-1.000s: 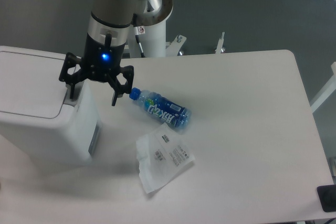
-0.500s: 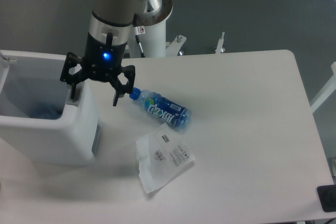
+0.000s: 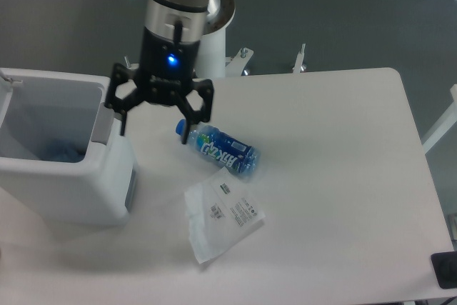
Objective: Open the trash can
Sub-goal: 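Withdraw the gripper from the open bin toward the white wrapper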
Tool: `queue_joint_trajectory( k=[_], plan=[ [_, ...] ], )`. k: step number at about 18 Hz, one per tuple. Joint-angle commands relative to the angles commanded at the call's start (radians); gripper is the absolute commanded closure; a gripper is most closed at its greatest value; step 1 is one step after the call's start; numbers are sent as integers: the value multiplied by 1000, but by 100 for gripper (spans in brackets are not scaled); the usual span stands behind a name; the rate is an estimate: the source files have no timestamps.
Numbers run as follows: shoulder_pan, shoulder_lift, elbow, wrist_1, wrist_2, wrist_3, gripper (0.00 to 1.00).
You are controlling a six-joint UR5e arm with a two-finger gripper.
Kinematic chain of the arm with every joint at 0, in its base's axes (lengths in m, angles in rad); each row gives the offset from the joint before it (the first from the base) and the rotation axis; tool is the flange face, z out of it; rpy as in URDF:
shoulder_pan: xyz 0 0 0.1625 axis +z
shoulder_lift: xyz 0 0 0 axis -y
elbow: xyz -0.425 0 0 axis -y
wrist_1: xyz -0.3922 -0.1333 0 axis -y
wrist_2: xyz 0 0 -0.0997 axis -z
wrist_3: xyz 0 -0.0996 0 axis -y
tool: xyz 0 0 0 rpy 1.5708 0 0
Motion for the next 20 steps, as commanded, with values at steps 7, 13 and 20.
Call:
queue_joint_trajectory(
  k=[7,13,20],
  plan=[
    [-12,-132,-4,0,130,8,0],
    [-80,-236,-43,5,298,5,0],
    [-75,-215,-50,8,322,157,0]
  ],
)
